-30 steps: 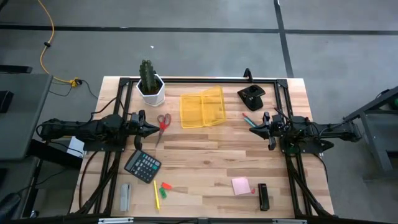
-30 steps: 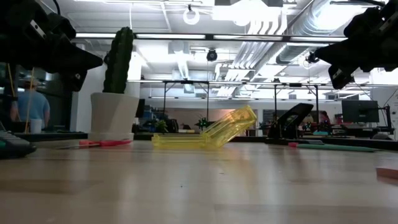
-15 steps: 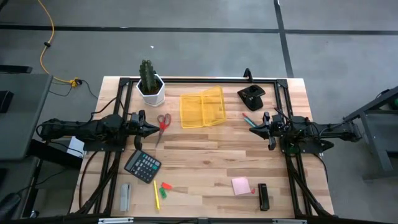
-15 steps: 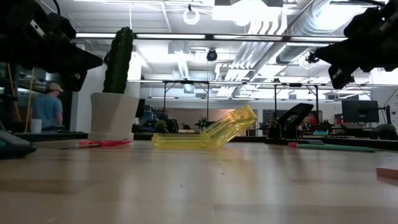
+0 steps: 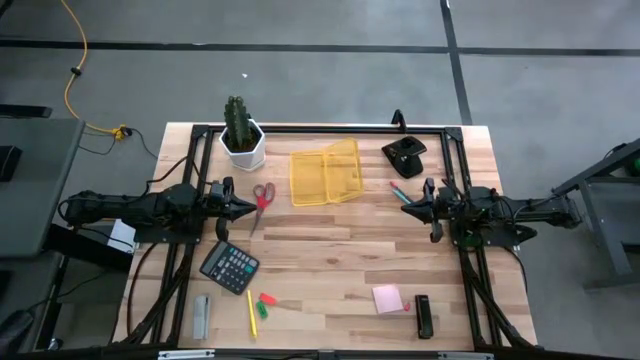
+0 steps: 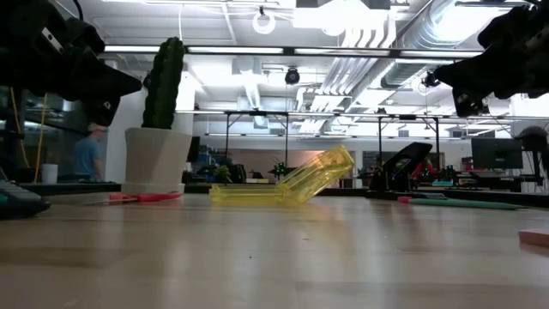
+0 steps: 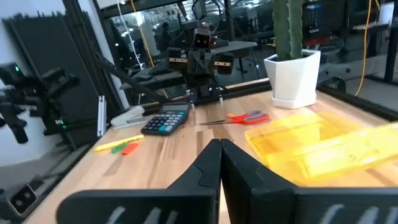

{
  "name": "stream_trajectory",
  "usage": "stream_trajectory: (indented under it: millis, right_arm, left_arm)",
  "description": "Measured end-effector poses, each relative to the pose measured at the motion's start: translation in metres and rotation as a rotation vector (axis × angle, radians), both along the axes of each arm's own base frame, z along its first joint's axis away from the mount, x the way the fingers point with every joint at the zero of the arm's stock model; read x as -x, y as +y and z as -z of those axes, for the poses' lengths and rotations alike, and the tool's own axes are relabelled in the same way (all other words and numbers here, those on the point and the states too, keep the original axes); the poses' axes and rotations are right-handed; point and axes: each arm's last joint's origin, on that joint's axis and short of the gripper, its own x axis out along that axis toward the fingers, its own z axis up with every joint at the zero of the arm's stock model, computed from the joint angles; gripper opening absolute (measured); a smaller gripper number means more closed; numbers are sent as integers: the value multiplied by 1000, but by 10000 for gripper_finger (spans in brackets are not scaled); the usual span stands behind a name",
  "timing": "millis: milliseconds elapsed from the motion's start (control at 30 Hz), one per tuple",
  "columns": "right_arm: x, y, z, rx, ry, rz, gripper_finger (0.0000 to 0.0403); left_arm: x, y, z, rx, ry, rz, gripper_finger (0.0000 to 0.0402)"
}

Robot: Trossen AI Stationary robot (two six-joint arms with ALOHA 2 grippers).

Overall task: Pack school essentials
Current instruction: Put the blue pencil into the yellow supply box

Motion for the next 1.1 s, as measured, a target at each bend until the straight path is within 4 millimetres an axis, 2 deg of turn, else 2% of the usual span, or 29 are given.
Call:
stream_trajectory:
  millis: [133, 500, 567, 667, 767, 900, 1100]
  right_arm:
    - [0, -1, -1, -31, -17, 41, 0]
    - [2, -6, -17, -373, -220, 187, 0]
    - [5, -7, -28, -396, -335, 185, 0]
    - [10, -6, -46, -307, -508, 146, 0]
    - [13, -6, -67, -199, -567, 161, 0]
    - [6, -6, -96, -131, -499, 183, 0]
    - [-22, -4, -137, -42, -327, 180, 0]
  left_arm:
    - [0, 0, 0, 0, 0, 0, 3]
    - [0, 0, 0, 0, 0, 0, 3]
    - [0, 0, 0, 0, 0, 0, 3]
    - [0, 0, 0, 0, 0, 0, 3]
    - [0, 0, 0, 0, 0, 0, 3]
    - [0, 0, 0, 0, 0, 0, 3]
    - [0, 0, 0, 0, 0, 0, 3]
